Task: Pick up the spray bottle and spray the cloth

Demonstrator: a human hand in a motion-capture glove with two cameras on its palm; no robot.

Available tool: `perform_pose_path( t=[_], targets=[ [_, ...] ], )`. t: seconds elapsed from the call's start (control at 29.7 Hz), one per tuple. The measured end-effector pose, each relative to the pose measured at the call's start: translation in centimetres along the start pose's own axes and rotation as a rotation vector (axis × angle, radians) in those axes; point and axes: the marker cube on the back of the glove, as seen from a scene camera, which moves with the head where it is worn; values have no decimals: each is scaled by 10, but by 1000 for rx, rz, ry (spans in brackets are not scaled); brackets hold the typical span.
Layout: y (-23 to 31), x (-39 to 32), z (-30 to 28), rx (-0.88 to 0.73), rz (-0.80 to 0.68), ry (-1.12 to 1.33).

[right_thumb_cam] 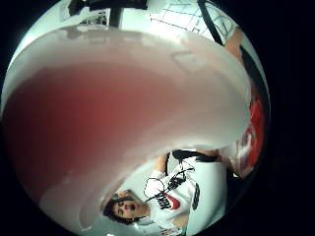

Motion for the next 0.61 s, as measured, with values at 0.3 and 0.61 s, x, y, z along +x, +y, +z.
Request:
perform_pose_path(
  t=[0.3,0.61],
  targets=[
    [11,-19,1,12,79,116],
    [27,-22,-20,41,85,113]
  ],
)
